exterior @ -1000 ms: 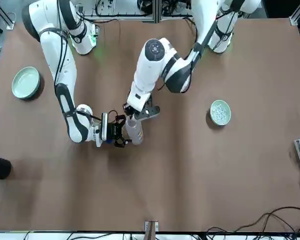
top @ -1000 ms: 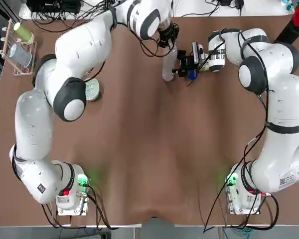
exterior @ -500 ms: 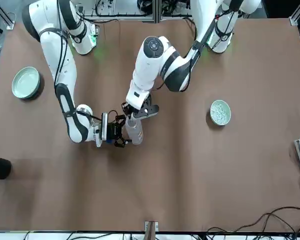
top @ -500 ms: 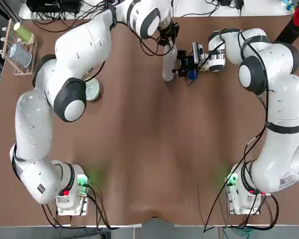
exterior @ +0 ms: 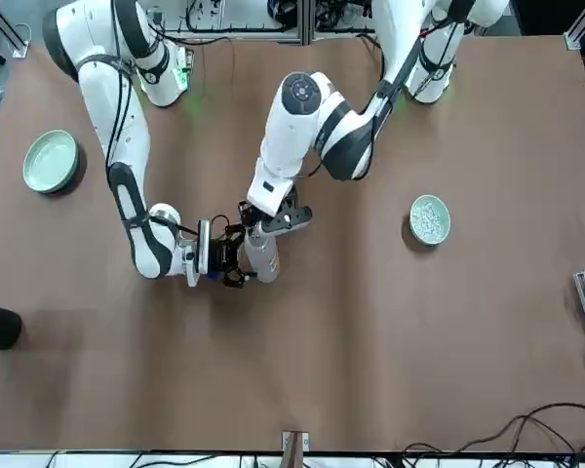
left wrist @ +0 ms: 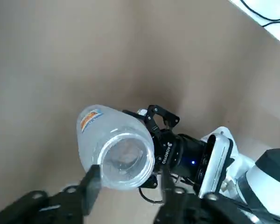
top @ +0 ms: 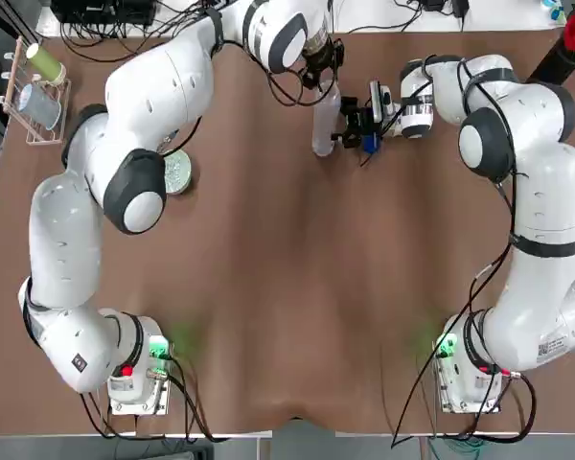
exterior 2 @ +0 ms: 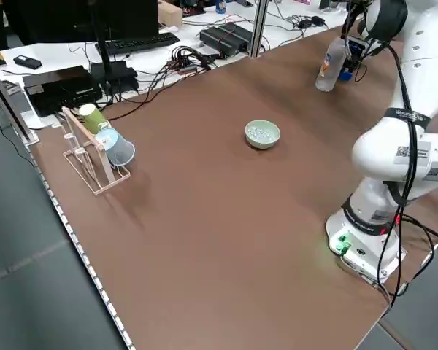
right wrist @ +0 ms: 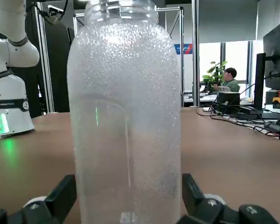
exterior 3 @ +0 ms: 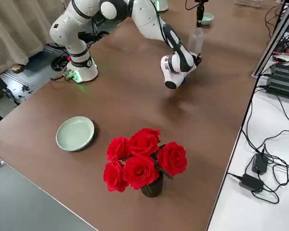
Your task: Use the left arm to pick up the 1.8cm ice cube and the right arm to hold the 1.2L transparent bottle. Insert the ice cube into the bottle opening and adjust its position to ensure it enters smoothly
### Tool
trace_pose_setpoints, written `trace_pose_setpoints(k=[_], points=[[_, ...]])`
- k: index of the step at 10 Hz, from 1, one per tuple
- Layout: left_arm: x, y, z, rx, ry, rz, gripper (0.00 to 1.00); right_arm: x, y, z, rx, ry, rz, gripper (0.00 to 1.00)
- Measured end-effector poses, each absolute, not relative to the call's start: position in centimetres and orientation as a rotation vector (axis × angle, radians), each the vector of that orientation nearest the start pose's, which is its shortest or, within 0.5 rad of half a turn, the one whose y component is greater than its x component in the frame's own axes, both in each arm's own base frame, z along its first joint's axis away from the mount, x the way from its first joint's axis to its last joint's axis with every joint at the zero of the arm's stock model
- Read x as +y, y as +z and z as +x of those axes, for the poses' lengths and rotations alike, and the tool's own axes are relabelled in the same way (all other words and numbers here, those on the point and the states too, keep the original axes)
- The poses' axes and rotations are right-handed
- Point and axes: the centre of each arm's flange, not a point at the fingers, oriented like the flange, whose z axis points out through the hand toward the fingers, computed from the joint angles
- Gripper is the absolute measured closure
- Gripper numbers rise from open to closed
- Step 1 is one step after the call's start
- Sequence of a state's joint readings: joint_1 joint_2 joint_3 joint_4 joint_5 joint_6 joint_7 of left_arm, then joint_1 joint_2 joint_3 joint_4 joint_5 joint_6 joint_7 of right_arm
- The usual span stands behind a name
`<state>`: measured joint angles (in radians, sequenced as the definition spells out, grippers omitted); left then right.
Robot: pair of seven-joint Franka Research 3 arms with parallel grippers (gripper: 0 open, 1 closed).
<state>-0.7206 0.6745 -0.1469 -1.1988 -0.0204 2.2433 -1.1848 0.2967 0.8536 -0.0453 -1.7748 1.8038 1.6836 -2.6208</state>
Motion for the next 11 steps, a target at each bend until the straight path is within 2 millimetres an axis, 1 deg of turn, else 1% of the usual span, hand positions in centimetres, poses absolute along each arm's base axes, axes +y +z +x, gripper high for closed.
trace_pose_setpoints(k=[2, 3, 4, 5, 6, 8, 9, 10, 11], points=[[-56.7, 43.3, 52.5, -0.658, -0.199, -3.453, 0.02, 24.6, 10.6, 57.7, -1.217, -1.185, -1.224, 0.00], [-56.2, 44.2, 52.8, -0.657, -0.209, -3.450, 0.00, 24.4, 10.6, 57.8, -1.218, -1.186, -1.227, 0.00], [-55.0, 45.6, 53.0, -0.622, -0.200, -3.429, 0.00, 24.1, 10.6, 57.9, -1.220, -1.188, -1.232, 0.00], [-53.0, 47.3, 53.5, -0.553, -0.172, -3.391, 0.00, 23.7, 10.5, 58.0, -1.223, -1.189, -1.237, 0.00], [-50.6, 48.8, 54.0, -0.482, -0.133, -3.349, 0.00, 23.0, 10.5, 58.2, -1.226, -1.190, -1.243, 0.00], [-45.3, 51.4, 55.2, -0.354, -0.066, -3.280, 0.00, 21.7, 10.4, 58.4, -1.241, -1.184, -1.236, 0.00], [-42.3, 53.0, 55.8, -0.305, -0.065, -3.268, 0.00, 21.0, 10.4, 58.5, -1.250, -1.176, -1.232, 0.00], [-38.8, 54.4, 56.0, -0.246, -0.075, -3.257, 0.00, 20.2, 10.4, 58.6, -1.253, -1.172, -1.226, 0.00], [-35.2, 55.7, 55.8, -0.183, -0.085, -3.248, 0.00, 19.2, 10.4, 58.7, -1.262, -1.167, -1.223, 0.00]])
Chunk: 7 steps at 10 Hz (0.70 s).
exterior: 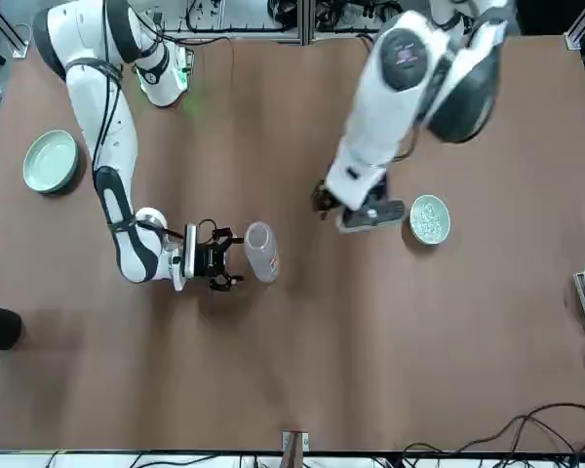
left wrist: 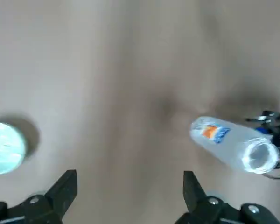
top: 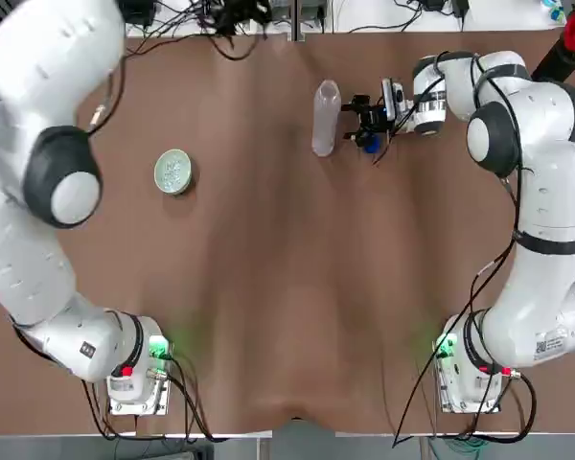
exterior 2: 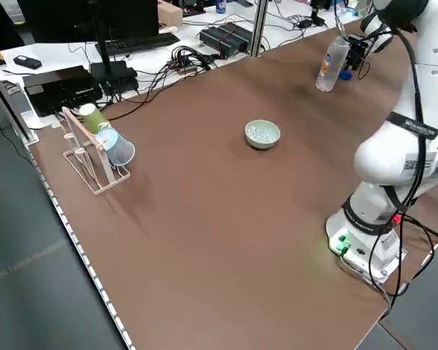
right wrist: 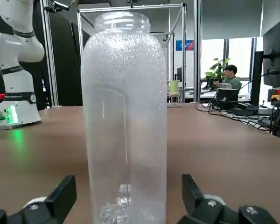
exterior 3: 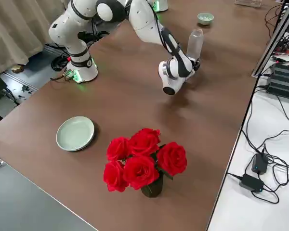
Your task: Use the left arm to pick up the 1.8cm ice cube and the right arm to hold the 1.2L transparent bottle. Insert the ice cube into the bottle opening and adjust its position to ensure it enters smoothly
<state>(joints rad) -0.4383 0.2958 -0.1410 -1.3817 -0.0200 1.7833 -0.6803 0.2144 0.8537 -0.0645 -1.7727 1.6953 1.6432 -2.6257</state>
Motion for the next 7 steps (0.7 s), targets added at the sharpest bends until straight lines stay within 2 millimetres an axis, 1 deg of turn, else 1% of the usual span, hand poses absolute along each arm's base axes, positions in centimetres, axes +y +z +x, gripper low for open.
trace_pose_setpoints(k=[1, 2, 3, 4, 5, 6, 7], points=[[-31.1, 57.0, 55.4, -0.123, -0.088, -3.251, 0.00, 17.5, 10.6, 59.3, -1.267, -1.155, -1.228, 0.00], [-26.9, 58.1, 54.9, -0.065, -0.089, -3.251, 0.00, 15.0, 11.6, 60.4, -1.262, -1.119, -1.226, 0.00], [-22.8, 59.0, 54.2, -0.029, -0.081, -3.240, 0.00, 12.3, 13.4, 62.0, -1.252, -1.061, -1.223, 0.00], [-19.0, 59.9, 53.7, -0.008, -0.059, -3.225, 0.00, 9.6, 15.5, 63.6, -1.243, -0.987, -1.253, 0.00], [-15.2, 60.8, 53.4, 0.028, -0.037, -3.213, 0.00, 7.2, 17.2, 64.8, -1.230, -0.901, -1.312, 0.00], [-11.9, 61.4, 53.4, 0.065, -0.025, -3.206, 0.00, 5.4, 18.6, 65.4, -1.221, -0.812, -1.381, 0.00], [-9.3, 61.8, 53.5, 0.107, -0.029, -3.203, 0.00, 3.6, 20.4, 65.9, -1.220, -0.726, -1.465, 0.00]])
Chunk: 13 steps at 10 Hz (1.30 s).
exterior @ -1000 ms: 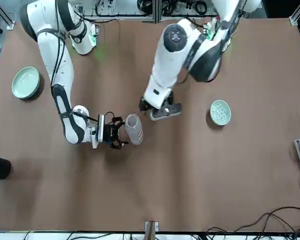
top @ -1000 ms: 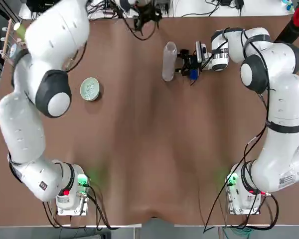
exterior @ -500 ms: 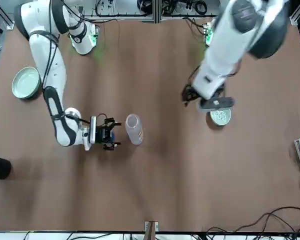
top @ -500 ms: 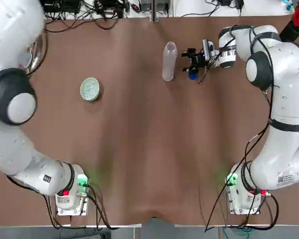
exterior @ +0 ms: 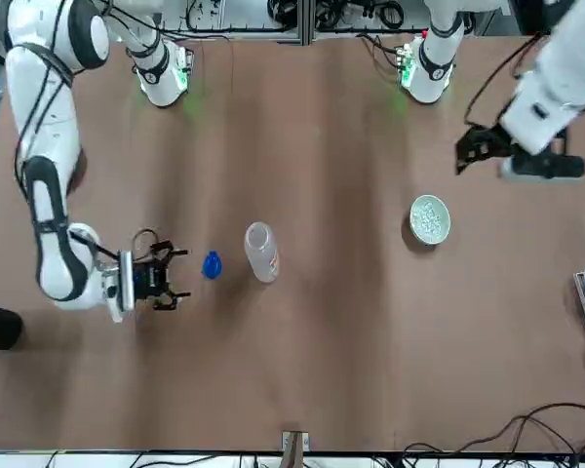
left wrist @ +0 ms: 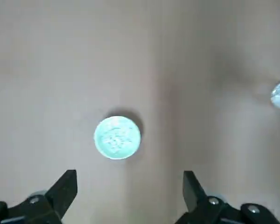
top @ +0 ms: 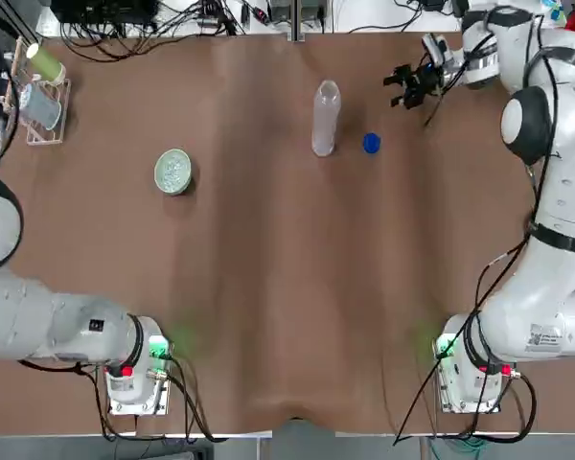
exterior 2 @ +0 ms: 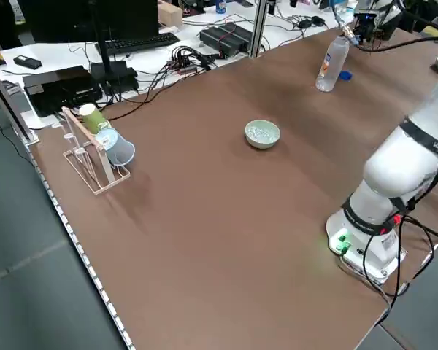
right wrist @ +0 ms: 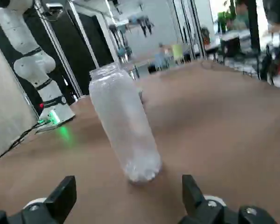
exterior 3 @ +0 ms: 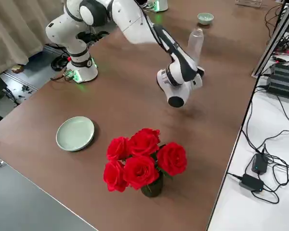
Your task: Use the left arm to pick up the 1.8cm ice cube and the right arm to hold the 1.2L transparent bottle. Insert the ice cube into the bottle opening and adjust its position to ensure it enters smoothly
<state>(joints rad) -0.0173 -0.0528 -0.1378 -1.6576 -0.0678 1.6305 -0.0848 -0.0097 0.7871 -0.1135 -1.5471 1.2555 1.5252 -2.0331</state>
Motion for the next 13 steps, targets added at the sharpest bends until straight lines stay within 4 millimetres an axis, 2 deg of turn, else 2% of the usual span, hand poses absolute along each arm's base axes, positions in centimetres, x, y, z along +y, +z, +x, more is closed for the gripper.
trace_pose_setpoints(k=[1, 3, 5, 6, 7, 9, 12, 13], points=[[-7.7, 62.1, 53.8, 0.143, -0.045, -3.201, 0.00, 2.2, 22.3, 66.3, -1.231, -0.651, -1.552, 0.00], [-7.5, 64.2, 53.8, 0.170, -0.089, -3.201, 0.00, 0.3, 27.7, 66.9, -1.246, -0.483, -1.757, 0.00], [-8.1, 65.3, 53.7, 0.205, -0.048, -3.168, 0.00, -0.2, 35.5, 66.9, -1.214, -0.314, -2.033, 0.00], [-8.4, 65.2, 53.7, 0.206, -0.022, -3.159, 0.00, -0.4, 38.4, 66.6, -1.170, -0.239, -2.168, 0.00], [-8.4, 64.6, 54.0, 0.181, -0.002, -3.161, 0.00, -1.1, 40.3, 66.3, -1.113, -0.168, -2.301, 0.00], [-7.4, 63.6, 55.0, 0.131, -0.009, -3.170, 0.00, -2.1, 44.8, 65.6, -0.975, -0.066, -2.562, 0.00], [-6.9, 62.6, 55.8, 0.100, -0.046, -3.175, 0.00, -1.2, 52.3, 63.7, -0.703, 0.010, -2.874, 0.00], [-6.9, 62.6, 55.8, 0.087, -0.053, -3.176, 0.00, -1.8, 54.5, 63.0, -0.550, 0.032, -2.976, 0.00]])
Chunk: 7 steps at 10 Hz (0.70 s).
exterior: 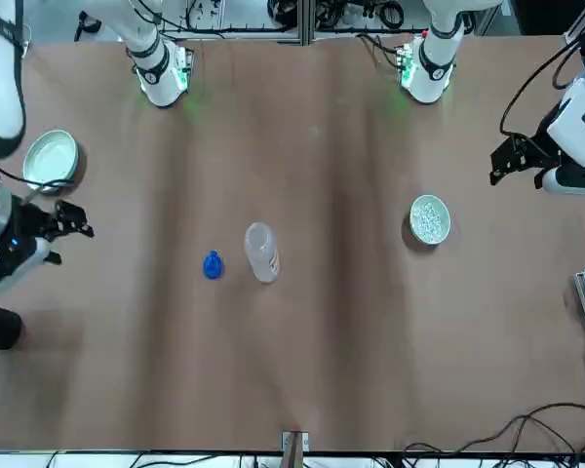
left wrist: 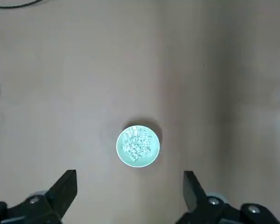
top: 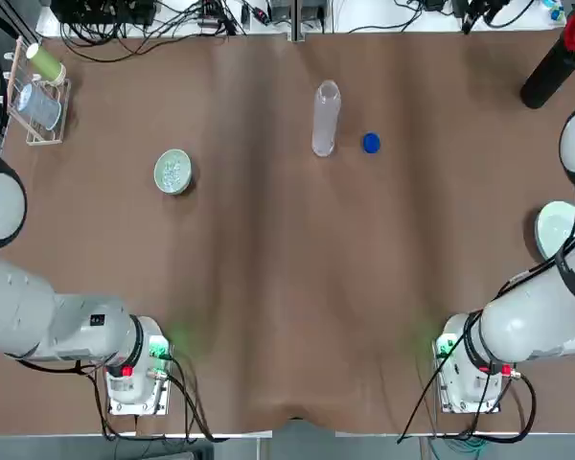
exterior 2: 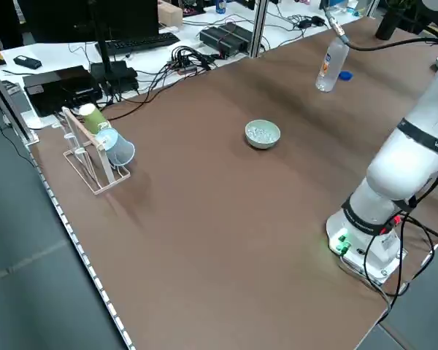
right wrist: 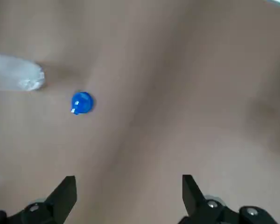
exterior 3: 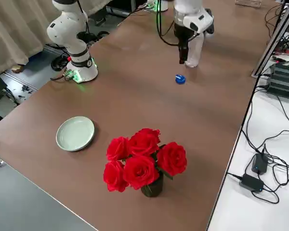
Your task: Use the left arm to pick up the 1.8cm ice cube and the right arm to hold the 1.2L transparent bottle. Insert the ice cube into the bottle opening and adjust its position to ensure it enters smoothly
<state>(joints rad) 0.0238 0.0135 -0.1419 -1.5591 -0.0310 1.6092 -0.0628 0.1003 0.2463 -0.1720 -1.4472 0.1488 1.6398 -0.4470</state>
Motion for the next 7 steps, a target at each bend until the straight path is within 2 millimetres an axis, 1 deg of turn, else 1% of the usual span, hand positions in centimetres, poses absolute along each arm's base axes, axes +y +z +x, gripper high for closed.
trace_pose_setpoints(k=[1, 2, 4, 5, 6, 7], points=[[-6.9, 62.6, 55.9, 0.083, -0.056, -3.176, 0.00, -2.6, 57.0, 62.2, -0.387, 0.018, -3.089, 0.00], [-6.9, 62.6, 55.9, 0.080, -0.054, -3.176, 0.00, -3.1, 59.4, 61.3, -0.277, -0.023, -3.161, 0.00], [-6.8, 62.4, 55.9, 0.080, -0.049, -3.164, 0.00, -4.6, 63.4, 59.2, -0.178, -0.111, -3.180, 0.00], [-6.8, 62.3, 55.9, 0.080, -0.048, -3.164, 0.00, -5.2, 64.4, 58.3, -0.156, -0.112, -3.177, 0.00], [-6.8, 62.3, 55.9, 0.080, -0.048, -3.164, 0.00, -5.5, 64.2, 57.9, -0.146, -0.093, -3.175, 0.00], [-6.8, 62.3, 55.9, 0.081, -0.048, -3.164, 0.00, -5.5, 63.1, 58.0, -0.139, -0.063, -3.171, 0.00]])
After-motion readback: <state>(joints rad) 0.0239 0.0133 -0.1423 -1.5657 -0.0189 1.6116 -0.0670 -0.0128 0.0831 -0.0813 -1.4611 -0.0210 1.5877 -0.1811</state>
